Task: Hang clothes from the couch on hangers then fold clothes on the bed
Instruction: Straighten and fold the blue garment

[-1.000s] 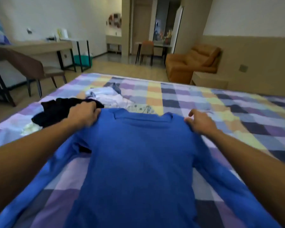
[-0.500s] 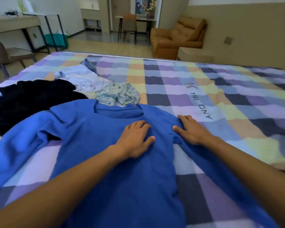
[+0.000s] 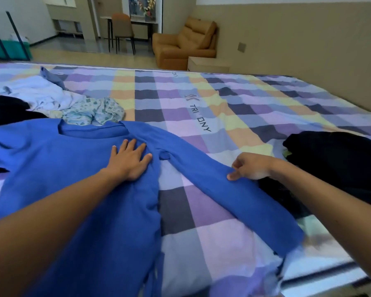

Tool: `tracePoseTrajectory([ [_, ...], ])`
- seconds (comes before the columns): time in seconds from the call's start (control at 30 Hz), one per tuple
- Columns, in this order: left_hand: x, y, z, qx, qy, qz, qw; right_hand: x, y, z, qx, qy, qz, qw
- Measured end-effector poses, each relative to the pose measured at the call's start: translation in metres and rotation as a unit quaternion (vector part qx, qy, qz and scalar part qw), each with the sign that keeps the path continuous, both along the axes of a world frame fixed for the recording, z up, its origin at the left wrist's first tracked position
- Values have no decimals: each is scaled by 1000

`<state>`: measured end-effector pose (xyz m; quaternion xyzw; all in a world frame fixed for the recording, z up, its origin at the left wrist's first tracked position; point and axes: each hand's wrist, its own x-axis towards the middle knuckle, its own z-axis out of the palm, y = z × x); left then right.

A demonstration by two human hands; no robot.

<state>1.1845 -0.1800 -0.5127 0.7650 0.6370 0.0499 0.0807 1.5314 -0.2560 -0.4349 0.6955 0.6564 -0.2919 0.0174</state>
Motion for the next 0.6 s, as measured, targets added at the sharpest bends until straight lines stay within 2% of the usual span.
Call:
tracePoseTrajectory([
  [0.07, 17, -7, 11, 69, -58, 0, 996, -3, -3, 1, 43, 71, -24, 996],
  [0.13, 44, -24, 23, 118, -93, -58, 987, -9, -15, 3, 43, 58, -8, 997],
  [0.23, 88, -53, 26, 81, -96, -152, 980, -12, -37, 4, -5, -1, 41, 999],
  [0.3, 110, -65, 24, 52, -107, -172, 978, -8, -43, 3, -54, 7, 60, 997],
  [0.37, 124, -76, 26, 42, -174, -166, 970, -2, -44, 7, -75, 47, 53, 995],
  [0.43, 133, -88, 40, 33, -311, -122, 942, 0, -42, 21, -37, 123, 2, 992],
  [0.5, 135, -96, 63, -3, -436, -61, 898, -9, -35, 44, 13, 188, -42, 981],
  [0.6, 127, -102, 108, -89, -563, -32, 821, -37, -16, 88, 46, 239, -60, 968],
])
